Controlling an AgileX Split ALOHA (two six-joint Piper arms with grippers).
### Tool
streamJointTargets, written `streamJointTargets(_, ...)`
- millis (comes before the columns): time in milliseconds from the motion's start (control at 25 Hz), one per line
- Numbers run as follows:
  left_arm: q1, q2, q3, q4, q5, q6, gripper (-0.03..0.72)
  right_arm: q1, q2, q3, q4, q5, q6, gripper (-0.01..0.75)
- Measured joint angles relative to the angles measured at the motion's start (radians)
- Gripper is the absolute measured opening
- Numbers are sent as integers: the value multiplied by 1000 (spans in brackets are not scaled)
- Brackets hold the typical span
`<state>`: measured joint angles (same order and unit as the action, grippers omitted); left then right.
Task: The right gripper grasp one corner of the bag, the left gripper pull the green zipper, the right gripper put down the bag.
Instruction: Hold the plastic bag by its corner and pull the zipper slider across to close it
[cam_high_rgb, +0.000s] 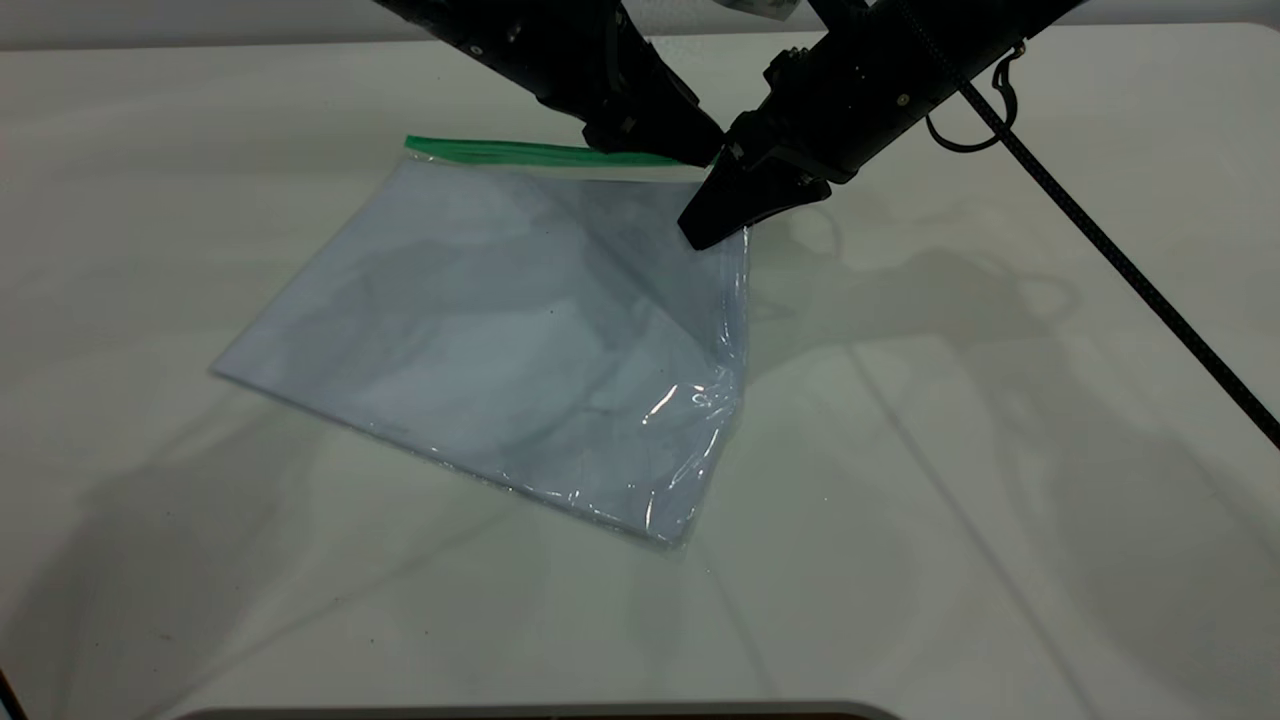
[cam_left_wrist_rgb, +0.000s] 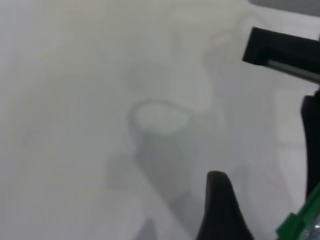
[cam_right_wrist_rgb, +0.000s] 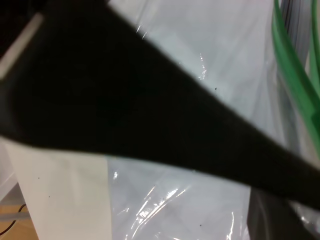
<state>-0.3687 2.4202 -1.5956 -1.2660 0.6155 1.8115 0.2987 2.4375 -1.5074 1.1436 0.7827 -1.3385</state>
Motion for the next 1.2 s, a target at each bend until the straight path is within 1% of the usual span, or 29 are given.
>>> streamJointTargets(160, 0, 8, -6, -4, 10, -9, 545, 0, 0, 0, 0, 31, -19, 35)
streamJointTargets(440, 0, 9, -39, 39, 122, -96, 545, -1, 0, -1, 24, 93, -90, 35)
streamJointTargets(800, 0, 8, -42, 126, 128, -171, 544, 0, 0, -1, 30, 100, -125, 35)
streamJointTargets(960, 0, 6, -42, 162, 128, -201, 523, 0, 0, -1, 30, 100, -126, 35)
streamJointTargets(1200, 0, 6, -50, 173, 128, -209, 492, 0, 0, -1, 32, 98, -128, 35)
